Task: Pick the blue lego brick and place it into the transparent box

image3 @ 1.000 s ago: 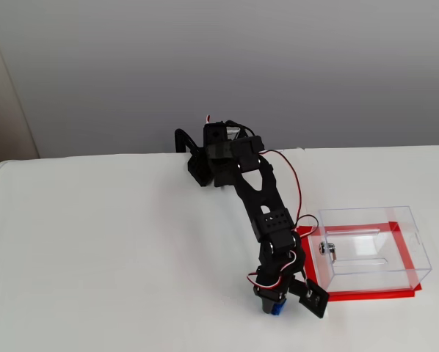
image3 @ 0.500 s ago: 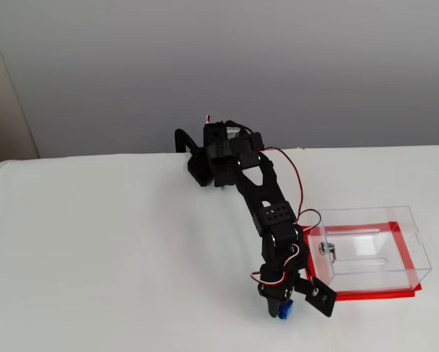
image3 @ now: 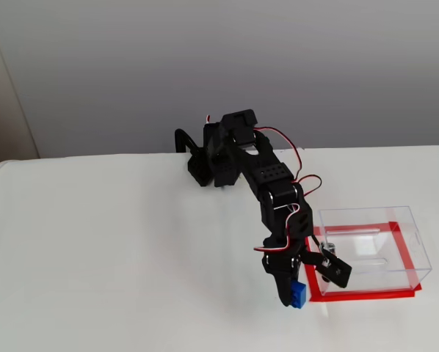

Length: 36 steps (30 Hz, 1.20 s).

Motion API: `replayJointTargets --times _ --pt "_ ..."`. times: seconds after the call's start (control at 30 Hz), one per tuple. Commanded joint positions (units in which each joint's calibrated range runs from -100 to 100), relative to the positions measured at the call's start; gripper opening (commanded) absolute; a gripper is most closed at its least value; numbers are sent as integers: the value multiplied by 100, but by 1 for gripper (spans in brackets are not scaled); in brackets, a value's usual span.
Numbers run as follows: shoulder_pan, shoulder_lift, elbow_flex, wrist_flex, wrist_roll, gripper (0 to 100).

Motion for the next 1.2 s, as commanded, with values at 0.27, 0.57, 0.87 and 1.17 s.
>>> replayJointTargets --times 0.27,0.57,0.87,1.17 --pt "-165 -1199 -276 -39 1 2" --pt "-934 -1530 -276 -48 -10 2" --pt "-2331 -1708 -276 -117 -51 3" --pt "-3440 -1606 -149 -135 -516 3"
